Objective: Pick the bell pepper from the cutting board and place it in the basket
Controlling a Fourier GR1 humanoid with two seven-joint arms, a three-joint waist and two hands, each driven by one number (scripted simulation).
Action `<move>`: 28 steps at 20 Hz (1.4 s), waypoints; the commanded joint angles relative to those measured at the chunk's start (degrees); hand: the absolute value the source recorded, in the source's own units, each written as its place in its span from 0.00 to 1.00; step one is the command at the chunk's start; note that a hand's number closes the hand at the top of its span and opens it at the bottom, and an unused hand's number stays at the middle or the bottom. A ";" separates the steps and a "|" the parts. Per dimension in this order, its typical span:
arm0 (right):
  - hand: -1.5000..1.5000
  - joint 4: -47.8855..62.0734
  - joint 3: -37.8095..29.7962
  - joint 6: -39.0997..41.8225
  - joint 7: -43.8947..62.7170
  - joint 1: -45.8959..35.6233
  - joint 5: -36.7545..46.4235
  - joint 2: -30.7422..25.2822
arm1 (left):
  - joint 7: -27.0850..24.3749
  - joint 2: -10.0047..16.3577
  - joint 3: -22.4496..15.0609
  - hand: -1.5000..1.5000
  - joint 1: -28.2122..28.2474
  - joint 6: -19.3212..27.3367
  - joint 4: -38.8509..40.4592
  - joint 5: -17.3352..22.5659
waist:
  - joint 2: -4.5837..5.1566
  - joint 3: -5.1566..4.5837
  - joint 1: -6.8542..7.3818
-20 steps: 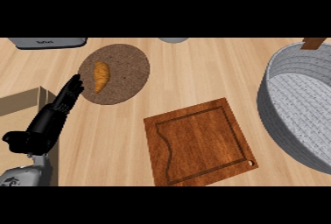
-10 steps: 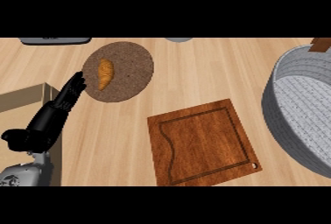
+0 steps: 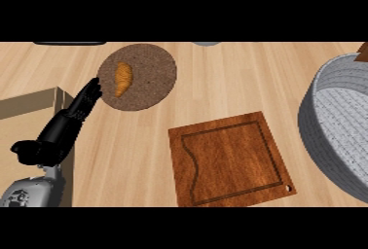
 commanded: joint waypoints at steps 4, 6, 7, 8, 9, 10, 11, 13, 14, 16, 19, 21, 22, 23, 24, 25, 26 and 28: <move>1.00 -6.56 -11.95 1.84 19.15 -14.71 -16.25 -0.82 | -0.12 -0.32 -0.63 0.50 -0.49 -1.20 1.83 0.56 | 0.05 0.00 0.97; 1.00 -2.28 -18.28 2.57 22.76 -21.54 -20.83 -4.52 | -1.58 0.17 0.44 0.50 -2.07 -0.43 3.13 -0.02 | 0.07 0.03 0.82; 1.00 0.11 -20.75 3.47 25.74 -24.98 -23.16 -6.83 | 1.04 -1.64 -1.35 0.50 -2.75 0.97 1.63 -0.99 | -0.15 0.11 0.84; 1.00 -0.05 -24.79 5.46 28.37 -26.07 -26.45 -10.33 | -1.11 -0.39 0.04 0.50 -1.08 -0.26 2.47 0.01 | -0.29 0.05 0.55; 1.00 5.75 -26.41 5.78 29.71 -30.76 -28.39 -12.61 | 0.00 -0.48 -0.33 0.50 -1.56 -0.42 1.58 0.10 | -0.26 0.14 1.06; 1.00 9.06 -29.30 7.09 30.19 -32.56 -31.05 -15.04 | 0.68 -0.07 0.01 0.50 0.27 -0.61 -0.25 0.48 | -0.45 0.17 1.12; 1.00 12.96 -29.30 8.27 30.34 -36.19 -33.07 -17.10 | 1.90 0.01 0.92 0.50 -5.39 -0.01 3.74 0.40 | -0.23 0.19 0.42; 1.00 22.24 -30.35 11.25 29.44 -41.05 -35.44 -21.39 | -0.72 -0.05 0.56 0.50 -3.89 -0.57 4.53 0.09 | -0.21 0.21 0.75; 1.00 26.16 -32.99 15.14 23.99 -39.98 -38.01 -22.16 | -0.69 0.19 1.16 0.50 -2.35 -0.17 4.08 -0.03 | -0.43 0.27 0.15; 1.00 32.74 -30.33 15.99 21.92 -43.63 -36.03 -22.06 | 0.73 -1.39 -0.94 0.50 -0.27 1.39 0.26 -1.81 | -0.48 0.28 0.44; 1.00 40.51 -25.19 15.40 17.16 -48.40 -30.50 -20.32 | -0.37 -0.01 0.45 0.50 -1.61 -0.72 2.98 -0.56 | -0.37 0.26 0.40; 1.00 44.30 -27.30 16.25 15.03 -50.56 -29.91 -20.89 | 0.87 0.09 1.66 0.50 -3.57 -0.58 2.80 0.39 | -0.48 0.26 -0.02; 1.00 48.76 -27.86 16.69 8.11 -49.13 -28.39 -19.94 | -2.96 0.08 1.66 0.50 -1.72 -0.75 5.04 -0.19 | -0.41 0.27 0.02; 1.00 48.07 -25.75 13.83 13.07 -54.10 -26.53 -20.58 | -0.70 -1.32 -0.65 0.50 -0.09 -0.12 1.23 -1.30 | -0.49 0.25 0.21; 1.00 49.82 -25.38 13.83 7.15 -52.64 -25.10 -18.23 | 0.09 -0.98 0.00 0.50 -0.31 -0.26 0.57 -0.76 | -0.50 0.27 0.08; 1.00 54.23 -26.38 14.27 2.67 -52.57 -24.15 -19.12 | 1.62 -1.33 0.72 0.50 -3.15 0.15 1.49 0.19 | -0.43 0.29 0.09; 1.00 56.75 -26.00 13.90 0.76 -53.44 -23.26 -18.45 | -0.68 -0.29 0.95 0.50 -0.83 -1.00 1.72 -0.09 | -0.45 0.28 0.10; 1.00 59.41 -26.34 13.77 0.01 -56.50 -22.80 -19.00 | -2.32 -0.32 0.53 0.50 1.27 -1.18 1.17 -1.00 | -0.51 0.25 0.00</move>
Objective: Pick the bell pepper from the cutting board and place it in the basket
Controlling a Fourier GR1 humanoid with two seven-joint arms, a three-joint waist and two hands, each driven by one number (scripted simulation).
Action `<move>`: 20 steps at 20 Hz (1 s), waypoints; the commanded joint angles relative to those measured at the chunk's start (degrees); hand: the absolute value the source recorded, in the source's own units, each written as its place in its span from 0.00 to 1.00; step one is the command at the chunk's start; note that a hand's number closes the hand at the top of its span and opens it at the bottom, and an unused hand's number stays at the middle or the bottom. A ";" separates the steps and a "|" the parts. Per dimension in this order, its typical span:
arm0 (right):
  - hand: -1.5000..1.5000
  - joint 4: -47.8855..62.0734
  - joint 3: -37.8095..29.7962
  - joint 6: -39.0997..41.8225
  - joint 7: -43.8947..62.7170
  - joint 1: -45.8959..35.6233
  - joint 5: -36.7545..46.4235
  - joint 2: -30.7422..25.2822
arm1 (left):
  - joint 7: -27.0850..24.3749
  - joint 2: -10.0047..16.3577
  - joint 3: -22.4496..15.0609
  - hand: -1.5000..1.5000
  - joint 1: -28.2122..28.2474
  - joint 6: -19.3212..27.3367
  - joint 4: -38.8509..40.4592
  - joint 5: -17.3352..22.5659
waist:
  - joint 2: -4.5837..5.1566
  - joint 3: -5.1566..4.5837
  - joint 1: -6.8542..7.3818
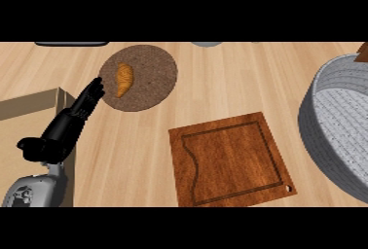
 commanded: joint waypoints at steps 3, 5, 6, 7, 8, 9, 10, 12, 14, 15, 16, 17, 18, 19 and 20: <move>1.00 10.67 -1.64 -4.85 -4.46 -7.85 1.49 2.13 | -2.27 -2.05 -1.39 0.50 1.08 1.38 1.72 -1.81 | 0.02 -0.02 0.06; 0.00 11.07 -4.50 -1.57 -6.37 -5.23 -2.50 2.86 | 0.05 0.96 1.98 0.50 -3.09 -0.85 2.92 0.87 | -0.08 -0.02 -0.57; 0.00 17.66 -3.79 -1.34 -8.59 -9.21 -0.70 0.48 | 2.64 0.71 0.63 0.50 1.08 -1.22 -4.38 1.06 | -0.09 0.00 0.10; 0.00 14.95 -1.79 -2.06 -4.49 -11.40 0.47 0.17 | -1.84 -0.43 0.84 0.50 -0.10 0.50 2.01 -0.97 | -0.07 -0.04 -0.25; 0.00 18.86 -3.99 -0.87 -12.77 -8.33 0.37 0.38 | -4.50 -0.54 0.69 0.50 2.14 -0.29 2.14 -0.63 | -0.05 -0.03 -0.28; 0.00 13.73 -1.90 -2.19 -8.74 -8.23 1.49 2.04 | -2.87 -0.20 1.34 0.50 0.85 -0.07 1.65 -0.62 | -0.12 -0.04 -0.43; 0.00 21.62 -1.73 -0.29 -10.59 -14.10 1.49 -2.03 | 3.07 -0.16 0.71 0.50 0.05 -0.23 -3.54 0.48 | -0.06 -0.01 0.12; 0.00 24.15 -1.07 -1.55 -15.18 -14.03 2.69 0.01 | 0.24 -0.24 1.13 0.50 -0.51 -1.06 0.86 0.58 | -0.05 -0.03 -0.16; 0.00 22.58 -2.93 1.74 -12.67 -15.03 -0.32 -2.39 | -0.76 -0.90 0.81 0.50 1.08 -0.07 -0.26 -0.22 | -0.09 -0.03 -0.21; 0.00 16.23 -3.60 0.91 -10.73 -11.18 -1.52 0.07 | 2.79 0.62 1.80 0.50 -0.81 -1.27 -1.68 0.89 | -0.19 -0.04 -0.55; 0.00 25.01 -2.91 1.04 -16.38 -15.84 -0.88 -0.26 | 1.32 -0.23 1.36 0.50 0.99 -0.64 -3.13 0.72 | -0.07 -0.01 0.01; 0.00 16.56 -3.43 2.75 -8.45 -14.29 -3.76 -0.34 | -0.93 -0.55 1.45 0.50 -1.93 0.62 2.70 -1.11 | -0.15 -0.06 -0.69; 0.00 23.86 -4.48 2.03 -10.65 -18.62 -4.46 -0.78 | 0.64 -0.74 0.82 0.50 -1.71 -0.27 0.95 -0.19 | -0.04 -0.03 -0.14; 0.00 19.01 -6.20 3.65 -7.18 -15.81 -6.78 -1.50 | -0.78 -1.53 0.52 0.50 0.65 0.78 -0.03 -0.98 | -0.20 -0.05 -0.58; 0.00 22.79 -5.94 3.84 -6.27 -18.63 -6.60 -2.96 | 4.82 -0.98 -0.48 0.50 0.69 -0.48 -4.88 -0.12 | -0.19 -0.03 -0.11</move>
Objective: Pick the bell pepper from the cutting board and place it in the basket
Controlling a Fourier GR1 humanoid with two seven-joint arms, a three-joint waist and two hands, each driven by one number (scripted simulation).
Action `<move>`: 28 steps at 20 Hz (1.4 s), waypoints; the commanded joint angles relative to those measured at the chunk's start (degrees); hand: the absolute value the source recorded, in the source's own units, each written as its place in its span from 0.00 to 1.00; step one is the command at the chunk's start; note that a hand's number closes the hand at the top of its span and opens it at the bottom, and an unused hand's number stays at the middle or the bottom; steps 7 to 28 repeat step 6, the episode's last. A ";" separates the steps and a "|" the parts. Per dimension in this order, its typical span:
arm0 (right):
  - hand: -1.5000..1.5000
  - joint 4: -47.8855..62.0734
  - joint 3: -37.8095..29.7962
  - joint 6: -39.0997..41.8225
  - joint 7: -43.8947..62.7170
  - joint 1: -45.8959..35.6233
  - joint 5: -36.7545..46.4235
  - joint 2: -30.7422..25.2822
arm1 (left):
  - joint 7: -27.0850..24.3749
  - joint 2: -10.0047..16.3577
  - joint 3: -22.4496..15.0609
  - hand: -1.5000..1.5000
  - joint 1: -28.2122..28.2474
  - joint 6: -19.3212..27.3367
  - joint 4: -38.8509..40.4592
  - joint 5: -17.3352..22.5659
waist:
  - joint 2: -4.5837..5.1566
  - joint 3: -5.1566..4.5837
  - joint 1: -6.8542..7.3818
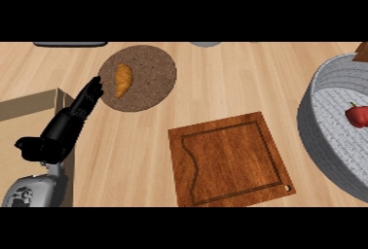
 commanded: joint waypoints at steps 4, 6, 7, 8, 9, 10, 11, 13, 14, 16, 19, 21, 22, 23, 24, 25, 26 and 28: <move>0.00 3.65 -6.33 5.34 10.48 -1.93 -9.54 -3.54 | -1.44 -1.45 -1.39 0.50 2.54 1.04 -0.96 -1.50 | -0.13 -0.02 -0.34; 0.00 11.39 -8.90 9.48 8.53 -1.39 -11.07 -7.20 | 2.36 1.18 1.24 0.50 0.24 -1.41 -2.02 1.66 | 0.04 0.05 -0.03; 0.00 11.39 -8.90 9.48 8.53 -1.39 -11.07 -7.20 | 2.36 1.18 1.24 0.50 0.24 -1.41 -2.02 1.66 | 0.04 0.05 -0.03; 0.00 11.39 -8.90 9.48 8.53 -1.39 -11.07 -7.20 | 2.36 1.18 1.24 0.50 0.24 -1.41 -2.02 1.66 | 0.04 0.05 -0.03; 0.00 11.39 -8.90 9.48 8.53 -1.39 -11.07 -7.20 | 2.36 1.18 1.24 0.50 0.24 -1.41 -2.02 1.66 | 0.04 0.05 -0.03; 0.00 11.39 -8.90 9.48 8.53 -1.39 -11.07 -7.20 | 2.36 1.18 1.24 0.50 0.24 -1.41 -2.02 1.66 | 0.04 0.05 -0.03; 0.00 11.39 -8.90 9.48 8.53 -1.39 -11.07 -7.20 | 2.36 1.18 1.24 0.50 0.24 -1.41 -2.02 1.66 | 0.04 0.05 -0.03; 0.00 11.39 -8.90 9.48 8.53 -1.39 -11.07 -7.20 | 2.36 1.18 1.24 0.50 0.24 -1.41 -2.02 1.66 | 0.04 0.05 -0.03; 0.00 11.39 -8.90 9.48 8.53 -1.39 -11.07 -7.20 | 2.36 1.18 1.24 0.50 0.24 -1.41 -2.02 1.66 | 0.04 0.05 -0.03; 0.00 11.39 -8.90 9.48 8.53 -1.39 -11.07 -7.20 | 2.36 1.18 1.24 0.50 0.24 -1.41 -2.02 1.66 | 0.04 0.05 -0.03; 0.00 11.39 -8.90 9.48 8.53 -1.39 -11.07 -7.20 | 2.36 1.18 1.24 0.50 0.24 -1.41 -2.02 1.66 | 0.04 0.05 -0.03; 0.00 11.39 -8.90 9.48 8.53 -1.39 -11.07 -7.20 | 2.36 1.18 1.24 0.50 0.24 -1.41 -2.02 1.66 | 0.04 0.05 -0.03; 0.00 11.39 -8.90 9.48 8.53 -1.39 -11.07 -7.20 | 2.36 1.18 1.24 0.50 0.24 -1.41 -2.02 1.66 | 0.04 0.05 -0.03; 0.00 11.39 -8.90 9.48 8.53 -1.39 -11.07 -7.20 | 2.36 1.18 1.24 0.50 0.24 -1.41 -2.02 1.66 | 0.04 0.05 -0.03; 0.00 11.39 -8.90 9.48 8.53 -1.39 -11.07 -7.20 | 2.36 1.18 1.24 0.50 0.24 -1.41 -2.02 1.66 | 0.04 0.05 -0.03; 0.00 11.39 -8.90 9.48 8.53 -1.39 -11.07 -7.20 | 2.36 1.18 1.24 0.50 0.24 -1.41 -2.02 1.66 | 0.04 0.05 -0.03; 0.00 11.39 -8.90 9.48 8.53 -1.39 -11.07 -7.20 | 2.36 1.18 1.24 0.50 0.24 -1.41 -2.02 1.66 | 0.04 0.05 -0.03; 0.00 11.39 -8.90 9.48 8.53 -1.39 -11.07 -7.20 | 2.36 1.18 1.24 0.50 0.24 -1.41 -2.02 1.66 | 0.04 0.05 -0.03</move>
